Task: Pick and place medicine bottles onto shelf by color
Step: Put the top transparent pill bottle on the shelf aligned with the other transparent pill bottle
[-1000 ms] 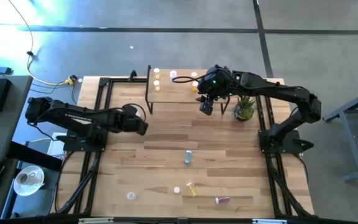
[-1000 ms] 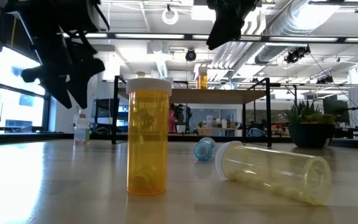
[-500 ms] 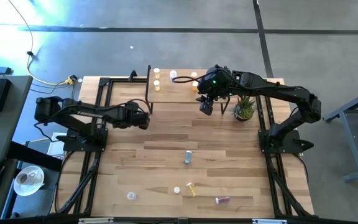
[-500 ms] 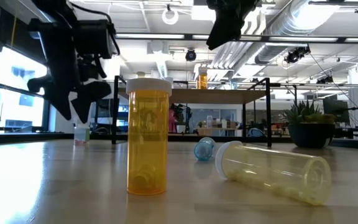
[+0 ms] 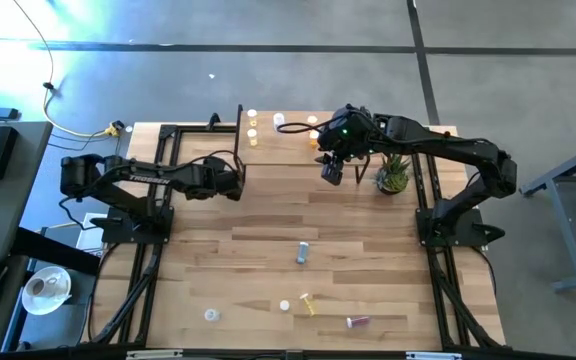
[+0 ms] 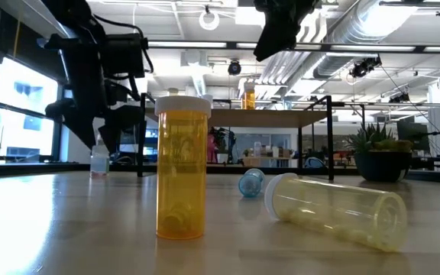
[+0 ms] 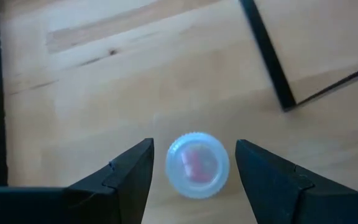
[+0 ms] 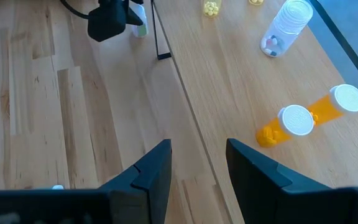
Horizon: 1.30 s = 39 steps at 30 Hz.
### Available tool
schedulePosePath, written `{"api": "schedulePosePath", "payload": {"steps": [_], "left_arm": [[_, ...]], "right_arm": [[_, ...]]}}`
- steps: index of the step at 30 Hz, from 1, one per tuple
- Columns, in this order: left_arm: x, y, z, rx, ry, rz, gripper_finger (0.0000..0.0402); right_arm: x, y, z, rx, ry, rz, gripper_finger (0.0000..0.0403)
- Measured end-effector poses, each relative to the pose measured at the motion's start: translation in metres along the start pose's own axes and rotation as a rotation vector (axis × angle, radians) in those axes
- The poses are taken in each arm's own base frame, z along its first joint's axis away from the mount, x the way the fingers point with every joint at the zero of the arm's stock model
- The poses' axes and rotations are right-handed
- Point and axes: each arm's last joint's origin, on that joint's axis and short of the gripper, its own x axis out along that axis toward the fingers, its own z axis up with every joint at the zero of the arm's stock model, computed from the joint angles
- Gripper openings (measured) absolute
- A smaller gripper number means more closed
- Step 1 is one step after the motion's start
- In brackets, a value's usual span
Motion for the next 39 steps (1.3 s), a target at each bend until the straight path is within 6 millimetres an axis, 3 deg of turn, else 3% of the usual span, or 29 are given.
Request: {"api": "schedulePosePath", "payload": {"steps": [16,22,28,39], "left_arm": [[0.002,0.002,0.002,0.062,0.039,-0.014,0.0133],[-0.001,0.000,0.000,0.114,0.064,-0.052,0.0132],[-0.016,-0.007,-0.006,0.167,0.107,-0.153,0.0136],[-0.062,-0.036,-0.011,0.319,0.049,-0.349,0.0137]], "right_arm": [[0.000,0.000,0.000,0.000,0.000,0.000,0.0145],[0.000,0.000,0.000,0.000,0.000,0.000,0.0145],[0.000,0.000,0.000,0.000,0.000,0.000,0.0145],[0.000,0.000,0.000,0.000,0.000,0.000,0.0145]]}}
